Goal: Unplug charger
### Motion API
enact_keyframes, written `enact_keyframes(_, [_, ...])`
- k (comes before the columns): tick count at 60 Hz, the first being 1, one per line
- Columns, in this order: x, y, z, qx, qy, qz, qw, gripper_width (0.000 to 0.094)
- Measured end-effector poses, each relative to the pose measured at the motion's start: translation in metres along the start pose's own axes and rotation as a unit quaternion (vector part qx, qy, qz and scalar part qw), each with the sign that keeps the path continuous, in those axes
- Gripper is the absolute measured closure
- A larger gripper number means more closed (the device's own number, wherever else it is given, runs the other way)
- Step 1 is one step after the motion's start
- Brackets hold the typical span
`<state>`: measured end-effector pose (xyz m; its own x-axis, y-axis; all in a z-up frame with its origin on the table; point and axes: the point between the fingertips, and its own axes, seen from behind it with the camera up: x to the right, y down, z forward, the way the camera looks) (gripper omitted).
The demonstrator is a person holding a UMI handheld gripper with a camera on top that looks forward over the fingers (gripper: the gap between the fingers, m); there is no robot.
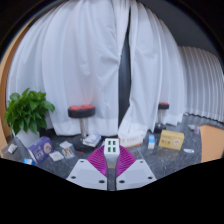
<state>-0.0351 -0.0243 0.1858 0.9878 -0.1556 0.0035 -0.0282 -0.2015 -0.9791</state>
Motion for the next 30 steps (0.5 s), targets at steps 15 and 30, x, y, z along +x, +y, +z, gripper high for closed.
enact_keyframes(15, [0.065, 0.173, 0.023, -0.163, -0.032, 0.039, 0.985, 0.0797])
enact_keyframes(30, [0.121, 0.184, 0.037, -0.179, -0.042, 0.008, 0.983, 0.0334])
